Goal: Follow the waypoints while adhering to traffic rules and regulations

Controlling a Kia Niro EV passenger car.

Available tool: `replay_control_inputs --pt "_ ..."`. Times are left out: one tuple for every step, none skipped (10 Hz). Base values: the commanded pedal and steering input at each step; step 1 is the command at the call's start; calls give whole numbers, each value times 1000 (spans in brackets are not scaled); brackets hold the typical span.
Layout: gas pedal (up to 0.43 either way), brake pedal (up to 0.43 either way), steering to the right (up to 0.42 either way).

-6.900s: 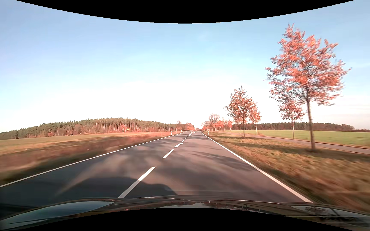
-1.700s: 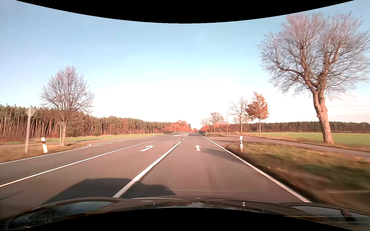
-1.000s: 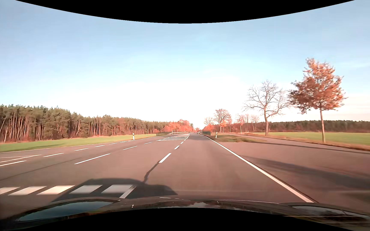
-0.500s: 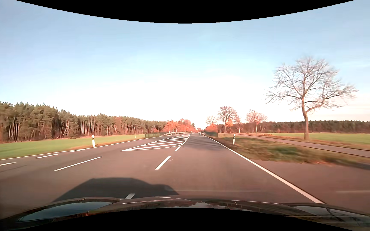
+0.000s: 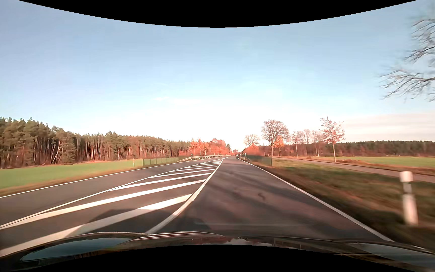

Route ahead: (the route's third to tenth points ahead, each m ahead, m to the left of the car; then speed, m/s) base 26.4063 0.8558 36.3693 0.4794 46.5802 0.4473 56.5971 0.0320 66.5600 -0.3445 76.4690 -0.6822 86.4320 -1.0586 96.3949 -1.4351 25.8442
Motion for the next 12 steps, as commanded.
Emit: replay_control_inputs --pt "189 0 -1" --pt "189 0 0" --pt "189 0 0" --pt "189 0 1" --pt "189 0 1" --pt "189 0 1" --pt "189 0 1" --pt "189 0 1" --pt "189 0 1" --pt "189 0 2" --pt "189 0 3" --pt "189 0 3"
